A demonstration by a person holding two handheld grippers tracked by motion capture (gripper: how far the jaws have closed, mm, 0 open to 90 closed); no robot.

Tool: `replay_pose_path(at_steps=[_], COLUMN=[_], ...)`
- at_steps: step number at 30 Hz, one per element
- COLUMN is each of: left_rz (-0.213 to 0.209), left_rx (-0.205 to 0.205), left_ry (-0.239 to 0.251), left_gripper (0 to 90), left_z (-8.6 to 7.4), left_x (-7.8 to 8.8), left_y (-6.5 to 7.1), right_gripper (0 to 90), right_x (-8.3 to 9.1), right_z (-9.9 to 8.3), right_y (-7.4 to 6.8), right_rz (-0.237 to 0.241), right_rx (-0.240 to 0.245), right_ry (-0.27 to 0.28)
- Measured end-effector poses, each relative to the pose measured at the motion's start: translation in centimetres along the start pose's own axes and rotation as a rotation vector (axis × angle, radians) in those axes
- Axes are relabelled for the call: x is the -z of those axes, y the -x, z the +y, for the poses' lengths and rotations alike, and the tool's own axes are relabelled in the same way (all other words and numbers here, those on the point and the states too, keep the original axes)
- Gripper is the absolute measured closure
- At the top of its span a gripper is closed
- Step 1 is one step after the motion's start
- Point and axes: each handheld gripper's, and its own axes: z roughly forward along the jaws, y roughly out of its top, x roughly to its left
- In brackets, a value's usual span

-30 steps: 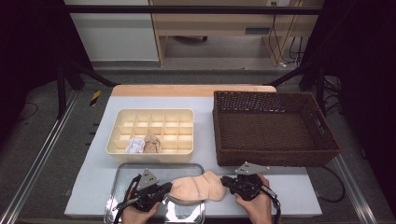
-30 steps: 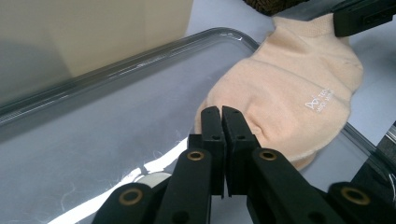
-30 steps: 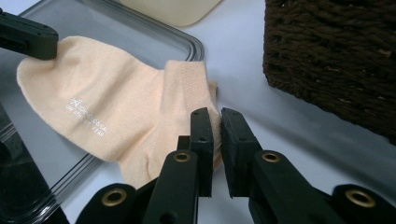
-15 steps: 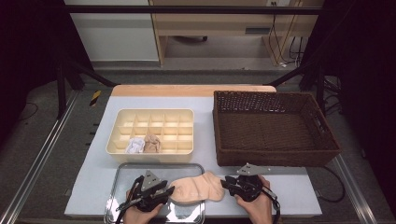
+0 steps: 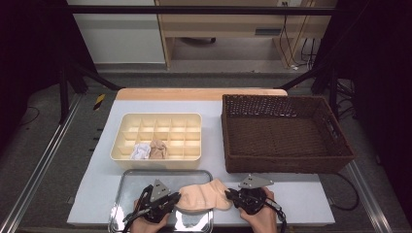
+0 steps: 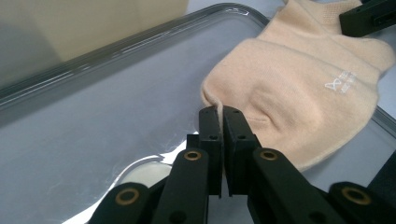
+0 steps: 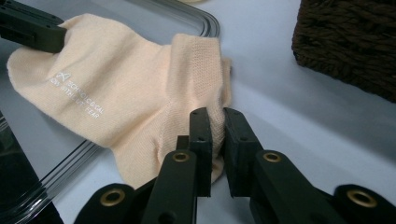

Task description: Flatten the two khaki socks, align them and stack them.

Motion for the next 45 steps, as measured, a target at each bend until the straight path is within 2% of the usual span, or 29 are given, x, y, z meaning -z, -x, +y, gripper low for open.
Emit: replay_pose_path(at_steps=[4,7,10,13,15,18,21,26,33,40,45], left_rz=[0.003,0.006,0.014,0.02,0.021,0.014,0.006,-0.005,-0.026,-0.023,-0.044], left_rx=[0.0,-0.011,-0.034,-0.035,-0.028,-0.013,0.001,0.004,-0.01,-0.019,-0.026], left_ry=[0.012,0.013,0.006,0.015,0.019,0.034,0.054,0.087,0.118,0.134,0.136], left_gripper=[86.7,86.7,86.6,85.6,82.2,75.1,71.0,68.7,73.9,79.1,83.8], left_z=[-0.2,-0.5,-0.7,-0.8,-0.8,-0.6,-0.3,0.7,2.1,3.2,3.7], left_x=[0.8,0.9,0.7,0.6,0.6,0.7,1.0,1.3,1.4,0.3,-0.5], left_y=[-0.4,0.0,0.5,0.6,0.5,0.2,0.0,0.0,0.3,0.7,1.4], right_gripper=[84.5,84.5,84.3,82.2,76.8,70.8,68.9,69.2,68.3,67.2,66.5], right_x=[0.3,0.3,-0.4,-0.4,-0.3,0.4,1.2,2.3,2.9,2.8,2.7], right_z=[0.4,0.9,1.0,1.0,0.9,1.0,1.0,0.6,0.3,0.0,-0.2], right_y=[0.7,1.1,1.2,1.1,1.1,1.3,1.6,2.6,3.1,3.1,3.2], right_rz=[-0.027,-0.054,-0.083,-0.078,-0.079,-0.055,-0.035,-0.058,-0.055,-0.053,-0.05], right_rx=[-0.01,-0.009,0.003,0.008,0.013,-0.006,-0.033,-0.052,-0.063,-0.071,-0.073], right_ry=[0.015,0.029,-0.008,-0.013,-0.005,0.045,0.096,0.132,0.166,0.156,0.151])
